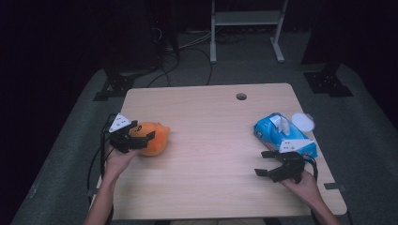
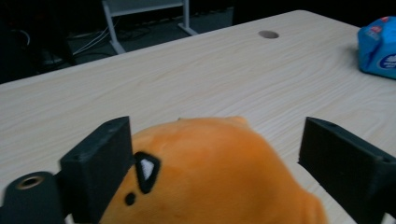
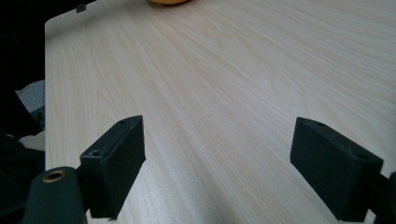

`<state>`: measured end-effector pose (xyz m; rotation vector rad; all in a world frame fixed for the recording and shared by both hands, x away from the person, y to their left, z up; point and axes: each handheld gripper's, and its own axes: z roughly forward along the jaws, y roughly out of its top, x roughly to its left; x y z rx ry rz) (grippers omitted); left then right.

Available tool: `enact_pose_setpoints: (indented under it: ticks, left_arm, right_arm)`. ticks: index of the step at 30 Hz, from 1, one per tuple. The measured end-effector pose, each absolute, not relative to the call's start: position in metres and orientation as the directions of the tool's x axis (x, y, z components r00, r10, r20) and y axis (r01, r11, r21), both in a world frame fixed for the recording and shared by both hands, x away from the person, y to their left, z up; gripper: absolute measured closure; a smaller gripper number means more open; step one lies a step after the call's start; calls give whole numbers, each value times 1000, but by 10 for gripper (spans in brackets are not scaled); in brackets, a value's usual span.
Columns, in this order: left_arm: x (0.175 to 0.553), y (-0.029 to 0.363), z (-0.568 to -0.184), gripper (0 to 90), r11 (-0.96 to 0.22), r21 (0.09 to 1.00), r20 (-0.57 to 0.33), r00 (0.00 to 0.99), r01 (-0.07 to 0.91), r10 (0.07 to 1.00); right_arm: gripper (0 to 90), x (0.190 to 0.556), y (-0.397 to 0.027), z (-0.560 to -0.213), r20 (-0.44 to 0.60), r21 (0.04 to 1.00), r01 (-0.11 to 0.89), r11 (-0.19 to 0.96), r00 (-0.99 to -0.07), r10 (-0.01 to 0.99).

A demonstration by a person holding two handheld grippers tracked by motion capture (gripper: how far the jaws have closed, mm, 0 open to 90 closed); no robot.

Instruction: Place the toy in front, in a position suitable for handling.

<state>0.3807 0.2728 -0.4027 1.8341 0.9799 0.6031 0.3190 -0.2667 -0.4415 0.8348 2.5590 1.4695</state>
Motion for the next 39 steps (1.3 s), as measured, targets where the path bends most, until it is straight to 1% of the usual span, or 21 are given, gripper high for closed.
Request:
enact_pose_setpoints:
  ticks: [2, 4, 8, 9, 10, 11, 12, 18, 19, 23, 24, 25, 30, 33, 36, 39]
  left_arm:
    - [384, 275, -407, 149, -242, 890, -17, 558, 387, 830]
    - [387, 275, -412, 162, -252, 881, -15, 556, 401, 831]
    - [388, 272, -418, 241, -274, 875, 8, 553, 400, 833]
    - [387, 271, -420, 241, -288, 871, 24, 552, 398, 834]
    - [387, 271, -421, 265, -302, 868, 41, 549, 395, 835]
    - [385, 270, -424, 318, -319, 860, 62, 539, 399, 840]
    - [385, 270, -424, 347, -319, 860, 62, 539, 399, 840]
    - [384, 269, -425, 489, -344, 849, 90, 531, 401, 843]
    - [384, 268, -424, 509, -359, 844, 108, 529, 399, 841]
    - [383, 267, -423, 560, -356, 846, 111, 523, 397, 845]
    - [383, 268, -422, 560, -353, 849, 112, 518, 394, 848]
    - [381, 268, -421, 588, -341, 855, 105, 514, 390, 851]
    - [378, 270, -417, 654, -321, 868, 96, 507, 378, 857]
    - [377, 275, -413, 680, -292, 881, 78, 493, 373, 867]
    - [377, 276, -409, 703, -286, 886, 83, 484, 364, 871]
    - [377, 280, -403, 714, -249, 898, 50, 479, 362, 877]
  right_arm:
    - [167, 320, -266, -442, 197, 818, 416, 397, -852, 486]
    - [167, 319, -266, -443, 199, 814, 420, 401, -851, 486]
    - [168, 317, -267, -443, 196, 816, 419, 399, -849, 490]
    - [168, 316, -268, -442, 194, 816, 417, 400, -850, 490]
    - [168, 315, -268, -442, 196, 816, 419, 398, -848, 492]
    - [168, 314, -268, -442, 196, 817, 419, 396, -848, 492]
    - [168, 314, -268, -442, 196, 817, 419, 396, -848, 492]
    - [169, 313, -267, -441, 196, 817, 418, 398, -849, 490]
    - [171, 311, -267, -441, 192, 817, 415, 400, -850, 490]
    - [172, 311, -268, -439, 185, 824, 406, 395, -852, 490]
    - [172, 311, -268, -439, 185, 824, 406, 395, -852, 490]
    - [172, 311, -268, -439, 186, 826, 406, 392, -851, 491]
    - [172, 312, -267, -439, 188, 826, 407, 390, -851, 490]
    - [172, 312, -267, -438, 185, 829, 402, 388, -853, 488]
    - [172, 312, -268, -438, 186, 832, 402, 383, -852, 489]
    - [172, 312, -269, -438, 189, 831, 406, 380, -849, 493]
